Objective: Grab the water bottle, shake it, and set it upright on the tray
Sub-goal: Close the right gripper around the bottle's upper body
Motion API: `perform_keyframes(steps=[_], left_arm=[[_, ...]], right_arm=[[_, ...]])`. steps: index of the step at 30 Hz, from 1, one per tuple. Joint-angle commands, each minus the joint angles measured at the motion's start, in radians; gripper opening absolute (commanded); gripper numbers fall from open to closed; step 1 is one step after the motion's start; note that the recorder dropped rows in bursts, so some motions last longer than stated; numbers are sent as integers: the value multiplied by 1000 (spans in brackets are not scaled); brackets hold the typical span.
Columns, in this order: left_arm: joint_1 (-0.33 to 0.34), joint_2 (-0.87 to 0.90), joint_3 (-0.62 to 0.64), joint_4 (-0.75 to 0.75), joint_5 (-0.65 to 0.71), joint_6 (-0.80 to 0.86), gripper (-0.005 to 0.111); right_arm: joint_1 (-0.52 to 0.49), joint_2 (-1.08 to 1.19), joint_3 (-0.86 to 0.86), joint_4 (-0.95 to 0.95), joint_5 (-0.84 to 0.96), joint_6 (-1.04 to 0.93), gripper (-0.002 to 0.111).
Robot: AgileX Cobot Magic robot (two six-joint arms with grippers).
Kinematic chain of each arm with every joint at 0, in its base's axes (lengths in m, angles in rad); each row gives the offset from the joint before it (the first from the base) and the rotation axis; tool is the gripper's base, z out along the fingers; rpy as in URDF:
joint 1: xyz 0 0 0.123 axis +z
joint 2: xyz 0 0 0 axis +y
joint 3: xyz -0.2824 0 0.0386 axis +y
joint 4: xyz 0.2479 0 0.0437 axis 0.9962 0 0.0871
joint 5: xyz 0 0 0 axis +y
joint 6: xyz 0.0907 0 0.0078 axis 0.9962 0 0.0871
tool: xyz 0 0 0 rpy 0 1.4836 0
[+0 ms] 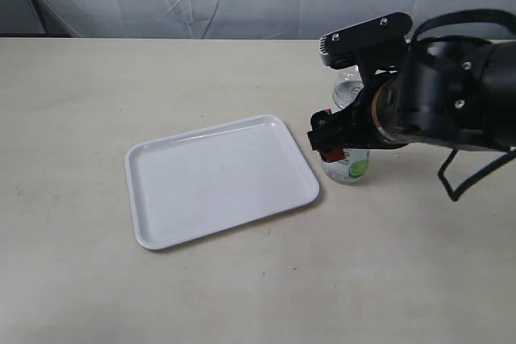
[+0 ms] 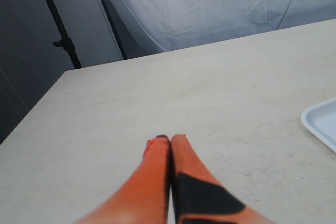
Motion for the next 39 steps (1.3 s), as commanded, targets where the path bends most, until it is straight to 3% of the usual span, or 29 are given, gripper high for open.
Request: perform_keyframes(steps=[1,7,22,39], left_arm=[[1,-4,2,-4,-13,-8,0],[1,-4,2,-4,-13,-8,0],[1,-4,2,-4,-13,-8,0],[1,-4,2,-4,-13,-8,0]], right_arm=[[-13,57,2,-122,-29,116,104],[-13,130,2,-271,-38,232,104],[-13,174,-3,-283,-62,236,104],[-13,175,-4,-527,-58,646,104]])
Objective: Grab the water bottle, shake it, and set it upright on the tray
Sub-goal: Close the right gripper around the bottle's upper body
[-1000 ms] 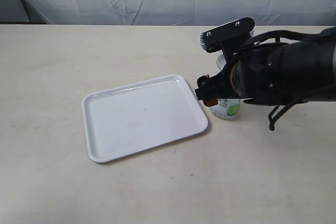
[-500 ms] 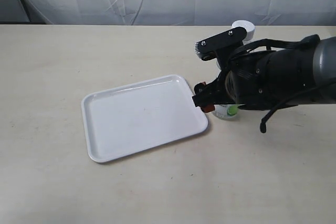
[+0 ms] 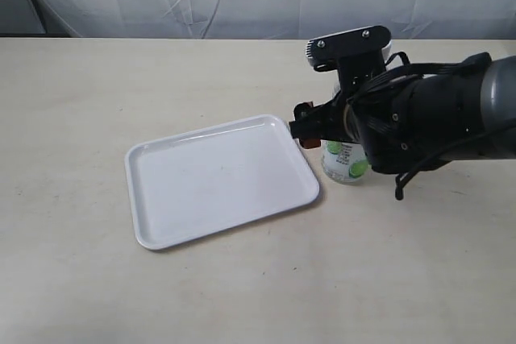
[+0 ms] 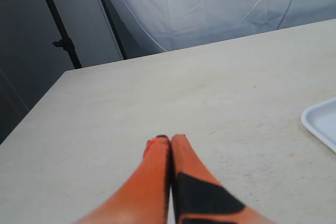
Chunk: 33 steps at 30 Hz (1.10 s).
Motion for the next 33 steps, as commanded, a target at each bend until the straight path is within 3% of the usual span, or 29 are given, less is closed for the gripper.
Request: perform_keyframes(steps=[1,10,22,24,28,31,33], left_arm=[[1,-4,2,-4,-13,-8,0],[1,-4,2,-4,-13,-8,0],[1,-4,2,-4,-13,-8,0],[1,-4,2,-4,-13,-8,0],[1,-4,2,-4,-13,-8,0],[1,-4,2,-4,-13,-8,0],[1,-4,2,-4,-13,-8,0]], right_arm=[[-5,2,-4,-65,6,89,104],[-9,2,-4,-93,31,157,104],[-111,2,-4,-122,-112,196,101],[-111,2,-4,-139,-127,196,89],[-112,2,-4,-205,-178,198,37],[-112,2,-4,-193,-181,198,11],[-112,2,-4,-183,-185,193,-1]])
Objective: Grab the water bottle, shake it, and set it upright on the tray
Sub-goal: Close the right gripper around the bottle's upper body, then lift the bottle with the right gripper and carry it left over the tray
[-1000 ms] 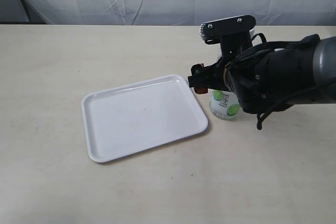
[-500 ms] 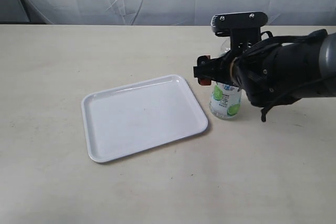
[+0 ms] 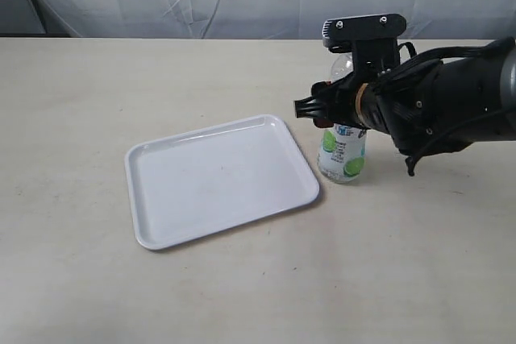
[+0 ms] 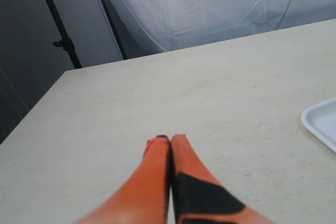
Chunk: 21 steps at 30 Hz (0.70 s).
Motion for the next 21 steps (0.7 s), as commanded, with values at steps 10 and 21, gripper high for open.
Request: perform_keyframes(steps=[10,21], left_arm=[[1,-4,2,-4,-13,-8,0],[1,-4,2,-4,-13,-8,0]], right_arm=[[-7,-141,-2,207,-22,-304,-1],[123,-328,-2,283,-594,-491,-1]])
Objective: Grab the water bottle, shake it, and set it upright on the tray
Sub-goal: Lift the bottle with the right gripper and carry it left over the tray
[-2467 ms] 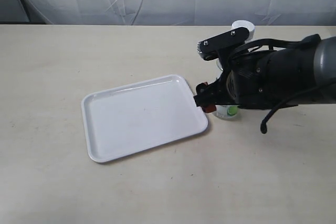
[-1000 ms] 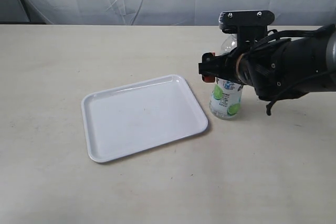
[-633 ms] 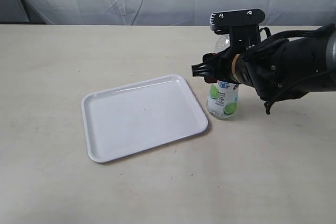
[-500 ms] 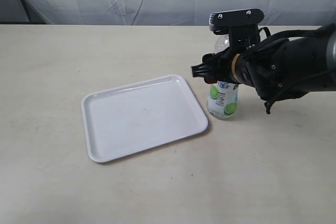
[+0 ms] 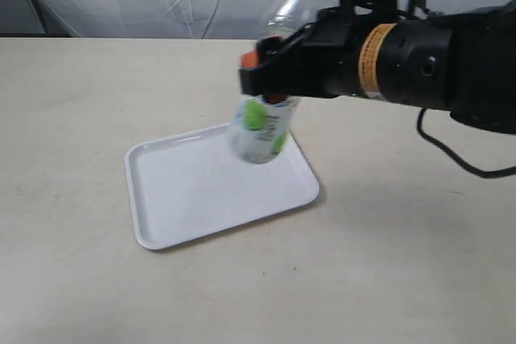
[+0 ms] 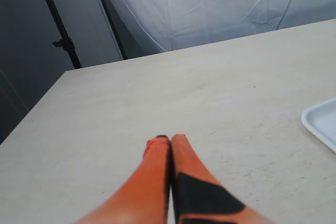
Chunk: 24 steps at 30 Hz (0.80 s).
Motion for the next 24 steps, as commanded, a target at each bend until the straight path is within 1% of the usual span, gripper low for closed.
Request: perform_keyframes(steps=[1,3,5,6,8,10,12,13,15,17,19,20,22,24], left_arm=[[1,-4,2,-4,-13,-8,0],[1,-4,2,-4,-13,-8,0],[1,-4,2,-4,-13,-8,0],[1,-4,2,-4,-13,-8,0],[1,-4,2,-4,-13,-8,0],[1,-4,2,-4,-13,-8,0],[1,-4,2,-4,-13,-8,0],[1,-4,2,-4,-13,-8,0],[1,-4,2,-4,-13,-8,0],[1,-4,2,-4,-13,-8,0],[1,-4,2,-4,-13,-8,0],[1,-4,2,-4,-13,-8,0],[1,-4,2,-4,-13,-8,0],[1,-4,2,-4,-13,-8,0]], right_arm=[[34,-15,-5,-71,-127,-18,-1],[40,-15,-5,-51,143,-13,-1],[40,-15,-5,26,385,-13,-1],[40,-15,-5,63,457,-13,-1],[40,-15,-5,127,469,-49,-1],[52,-15,-5,248,348,-181,-1],[72,-15,-5,358,213,-357,-1],[86,-15,-5,399,154,-436,-1],[118,-15,-5,415,100,-532,-1],[130,-15,-7,412,129,-569,-1],[125,-15,-22,393,247,-565,-1],[125,-15,-32,377,313,-537,-1],[125,-15,-54,329,447,-402,-1],[125,-15,-56,339,443,-322,-1]])
